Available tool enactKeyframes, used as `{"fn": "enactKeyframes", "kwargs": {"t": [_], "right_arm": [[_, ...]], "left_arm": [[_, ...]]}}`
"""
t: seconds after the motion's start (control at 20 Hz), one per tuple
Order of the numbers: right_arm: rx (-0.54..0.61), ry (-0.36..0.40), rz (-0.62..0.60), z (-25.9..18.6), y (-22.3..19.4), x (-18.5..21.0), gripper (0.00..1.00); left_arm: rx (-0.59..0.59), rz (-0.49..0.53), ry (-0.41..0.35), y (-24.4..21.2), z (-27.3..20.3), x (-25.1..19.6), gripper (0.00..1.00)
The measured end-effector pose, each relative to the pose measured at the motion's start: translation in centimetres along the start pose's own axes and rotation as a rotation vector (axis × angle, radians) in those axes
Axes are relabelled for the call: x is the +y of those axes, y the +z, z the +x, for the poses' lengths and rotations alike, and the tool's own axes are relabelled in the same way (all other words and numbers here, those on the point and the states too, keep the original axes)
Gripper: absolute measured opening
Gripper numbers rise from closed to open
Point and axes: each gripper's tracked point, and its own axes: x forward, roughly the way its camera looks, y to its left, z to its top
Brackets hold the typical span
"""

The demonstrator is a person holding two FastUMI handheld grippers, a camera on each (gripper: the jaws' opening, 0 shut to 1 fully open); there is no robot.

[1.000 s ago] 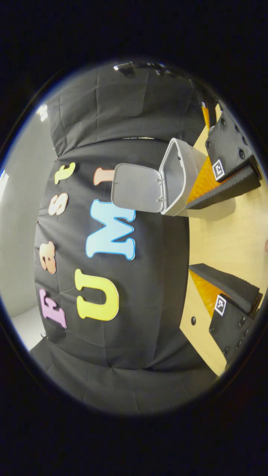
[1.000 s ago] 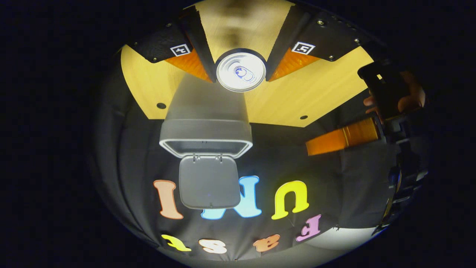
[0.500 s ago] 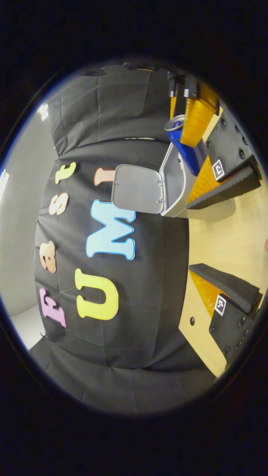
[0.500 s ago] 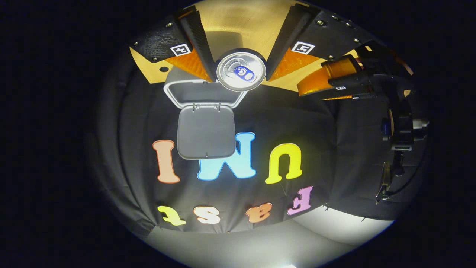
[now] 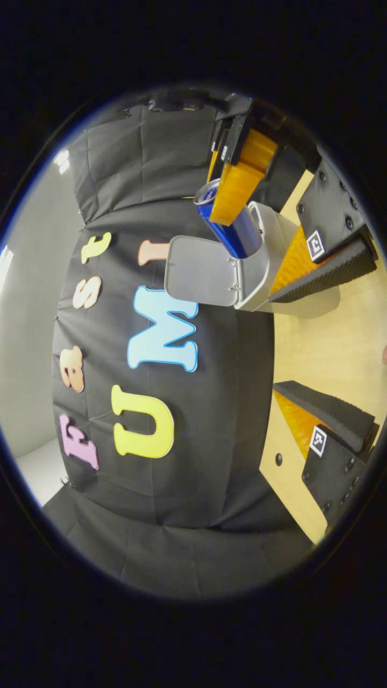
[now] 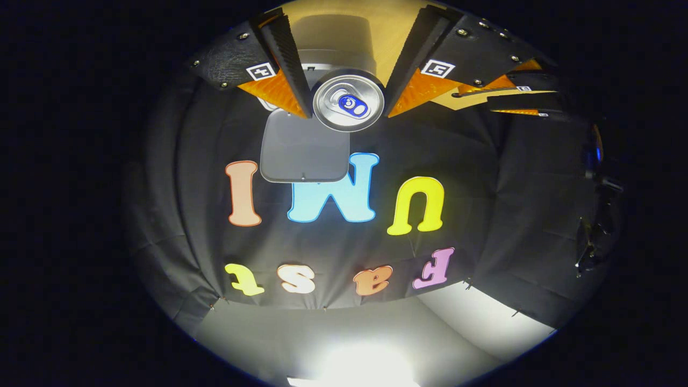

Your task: Press the lid of the desktop garbage bin to open it, pick up the crumpled paper on the desktop and throw it into the bin, then pick up the pop can on the desktop and drop it into the bin, and finally close the garbage bin lid.

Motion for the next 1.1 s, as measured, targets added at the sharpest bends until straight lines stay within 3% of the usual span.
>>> {"fn": "enactKeyframes", "kwargs": {"t": [0.6,0.7,0.75,0.8,0.85,1.0,1.05,1.1], "right_arm": [[0.100,0.019,0.023,3.7,-3.5,-0.3,0.83],[0.100,0.019,0.038,3.8,-3.3,-0.3,0.85],[0.094,0.015,0.037,3.8,-3.1,-0.4,0.94],[0.086,0.012,0.033,3.9,-3.0,-0.5,0.85],[0.077,0.007,0.027,3.8,-2.8,-0.6,0.85],[0.065,0.004,0.012,3.6,-2.4,-0.8,0.89],[0.064,0.003,0.014,3.6,-2.3,-0.9,0.97],[0.063,0.001,0.015,3.7,-2.1,-1.0,0.97]], "left_arm": [[0.007,-0.002,0.025,0.0,-0.3,0.4,0.95],[0.007,-0.002,0.026,0.0,-0.2,0.4,0.96],[0.009,-0.003,0.027,0.0,-0.3,0.4,0.96],[0.009,-0.004,0.027,0.1,-0.2,0.3,0.96],[0.008,-0.006,0.025,0.1,-0.3,0.2,0.96],[0.008,-0.007,0.021,0.0,-0.3,0.1,0.95],[0.006,-0.008,0.019,0.2,-0.3,0.0,0.96],[0.004,-0.008,0.018,0.2,-0.3,0.0,0.96]]}}
